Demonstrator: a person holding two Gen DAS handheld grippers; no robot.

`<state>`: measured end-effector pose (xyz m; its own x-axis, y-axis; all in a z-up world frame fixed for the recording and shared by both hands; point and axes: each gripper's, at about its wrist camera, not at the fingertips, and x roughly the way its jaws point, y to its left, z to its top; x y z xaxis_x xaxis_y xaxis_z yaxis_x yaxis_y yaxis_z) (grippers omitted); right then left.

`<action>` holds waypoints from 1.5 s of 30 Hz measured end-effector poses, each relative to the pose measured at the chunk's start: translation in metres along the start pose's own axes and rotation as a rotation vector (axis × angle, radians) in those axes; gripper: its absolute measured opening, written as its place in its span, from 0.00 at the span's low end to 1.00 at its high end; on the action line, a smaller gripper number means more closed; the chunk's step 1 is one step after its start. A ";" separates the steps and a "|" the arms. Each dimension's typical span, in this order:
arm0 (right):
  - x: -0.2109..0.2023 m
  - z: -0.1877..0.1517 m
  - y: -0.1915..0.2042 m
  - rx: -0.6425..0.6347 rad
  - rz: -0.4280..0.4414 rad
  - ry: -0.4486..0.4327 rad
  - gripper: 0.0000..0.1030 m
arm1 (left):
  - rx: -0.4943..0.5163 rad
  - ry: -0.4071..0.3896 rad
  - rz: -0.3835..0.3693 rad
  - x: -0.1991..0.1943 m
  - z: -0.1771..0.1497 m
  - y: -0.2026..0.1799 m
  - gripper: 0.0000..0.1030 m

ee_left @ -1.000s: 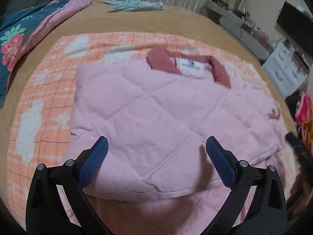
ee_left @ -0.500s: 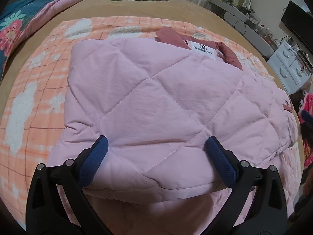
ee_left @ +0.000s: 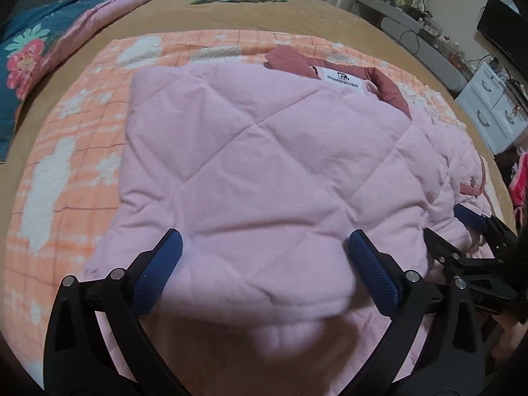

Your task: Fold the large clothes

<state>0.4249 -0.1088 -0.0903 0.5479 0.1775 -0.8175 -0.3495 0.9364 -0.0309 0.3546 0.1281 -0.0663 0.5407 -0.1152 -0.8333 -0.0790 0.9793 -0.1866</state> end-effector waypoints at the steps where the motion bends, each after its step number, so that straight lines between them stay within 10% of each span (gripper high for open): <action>1: -0.001 0.000 0.000 0.000 -0.002 -0.001 0.93 | -0.004 -0.002 0.002 -0.006 -0.001 -0.001 0.92; 45: -0.194 -0.039 0.002 0.078 0.066 -0.226 0.96 | -0.012 -0.144 -0.040 -0.147 -0.048 -0.020 0.92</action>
<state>0.2877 -0.1529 0.0461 0.6851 0.2937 -0.6666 -0.3354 0.9395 0.0694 0.2360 0.1175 0.0349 0.6581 -0.1284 -0.7419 -0.0647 0.9721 -0.2256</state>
